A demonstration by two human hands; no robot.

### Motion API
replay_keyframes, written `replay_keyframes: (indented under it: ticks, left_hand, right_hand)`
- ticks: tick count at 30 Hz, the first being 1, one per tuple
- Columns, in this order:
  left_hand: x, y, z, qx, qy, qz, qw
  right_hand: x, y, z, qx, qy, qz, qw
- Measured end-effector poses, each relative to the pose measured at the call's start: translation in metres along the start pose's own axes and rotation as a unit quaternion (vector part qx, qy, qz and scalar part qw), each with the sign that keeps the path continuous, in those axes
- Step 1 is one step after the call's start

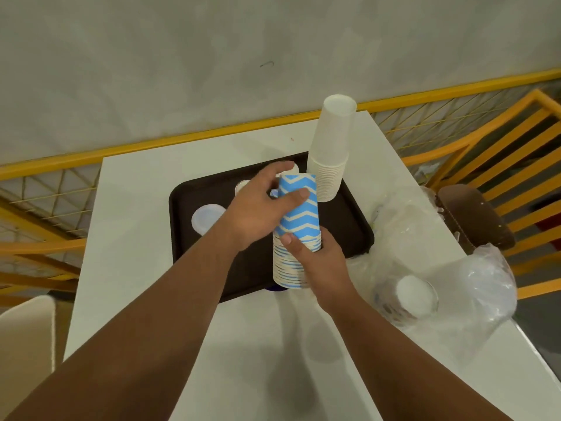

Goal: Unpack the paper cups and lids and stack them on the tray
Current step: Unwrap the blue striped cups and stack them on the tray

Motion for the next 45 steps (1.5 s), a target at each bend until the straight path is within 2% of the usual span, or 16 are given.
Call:
replay_keyframes:
  ticks: [1, 4, 8, 11, 15, 18, 21, 25, 30, 33, 35, 37, 39, 42, 43, 45]
  left_hand:
    - [-0.003, 0.006, -0.002, -0.024, 0.005, 0.006, 1.0]
    - [-0.011, 0.016, 0.005, -0.078, -0.044, 0.008, 0.996]
    - [-0.017, 0.018, 0.009, -0.03, -0.108, 0.005, 0.994]
    - [-0.017, -0.002, 0.018, -0.007, -0.155, -0.033, 0.987]
    - [-0.001, -0.047, 0.05, -0.071, -0.199, -0.11, 0.971]
    - [0.016, -0.075, 0.054, 0.005, -0.214, -0.165, 0.963]
    - [0.036, -0.075, 0.041, 0.107, -0.207, -0.182, 0.955]
    - [0.062, -0.049, 0.022, 0.201, -0.181, -0.158, 0.95]
    - [0.084, -0.011, 0.007, 0.317, -0.11, -0.07, 0.94]
    - [0.074, -0.015, 0.011, 0.348, -0.124, -0.065, 0.927]
    - [0.052, -0.031, 0.023, 0.283, -0.166, -0.087, 0.941]
    - [0.029, -0.033, 0.038, 0.146, -0.192, -0.078, 0.967]
    - [0.01, -0.02, 0.038, 0.031, -0.161, -0.048, 0.985]
    - [-0.009, 0.005, 0.009, -0.069, -0.036, 0.018, 0.997]
    - [-0.013, 0.01, 0.001, -0.091, -0.02, 0.031, 0.995]
    - [-0.017, 0.018, -0.003, -0.137, -0.044, 0.054, 0.988]
  right_hand:
    - [0.0, 0.001, -0.003, -0.002, 0.018, -0.001, 1.0]
    - [-0.001, -0.002, -0.005, -0.045, 0.029, 0.0, 0.999]
    - [0.0, -0.001, -0.003, -0.111, 0.015, 0.016, 0.994]
    - [-0.001, -0.003, 0.002, -0.129, -0.001, 0.016, 0.992]
    - [-0.004, -0.01, 0.01, -0.124, -0.024, -0.007, 0.992]
    - [-0.004, -0.014, 0.015, -0.124, -0.036, -0.016, 0.992]
    - [-0.004, -0.018, 0.016, -0.135, -0.038, -0.017, 0.99]
    - [-0.003, -0.019, 0.016, -0.134, -0.04, -0.01, 0.99]
    - [-0.001, -0.017, 0.014, -0.131, -0.034, -0.01, 0.991]
    - [0.001, -0.015, 0.012, -0.131, -0.031, -0.006, 0.991]
    - [0.003, -0.014, 0.011, -0.12, -0.029, -0.01, 0.992]
    - [0.004, -0.012, 0.01, -0.103, -0.023, -0.015, 0.994]
    - [0.005, -0.009, 0.008, -0.085, -0.01, -0.015, 0.996]
    - [0.005, -0.004, 0.005, -0.071, 0.015, -0.006, 0.997]
    - [0.005, -0.003, 0.003, -0.073, 0.028, -0.002, 0.997]
    - [0.003, -0.001, -0.002, -0.093, 0.051, 0.006, 0.994]
Point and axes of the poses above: each hand's wrist, its own x-axis towards the middle knuckle, its own z-axis out of the back of the hand, y = z × x, the point moved 9 cm from there along x, towards the middle knuckle, and after that the axes turned 14 degrees about z, right-handed, at the moved point
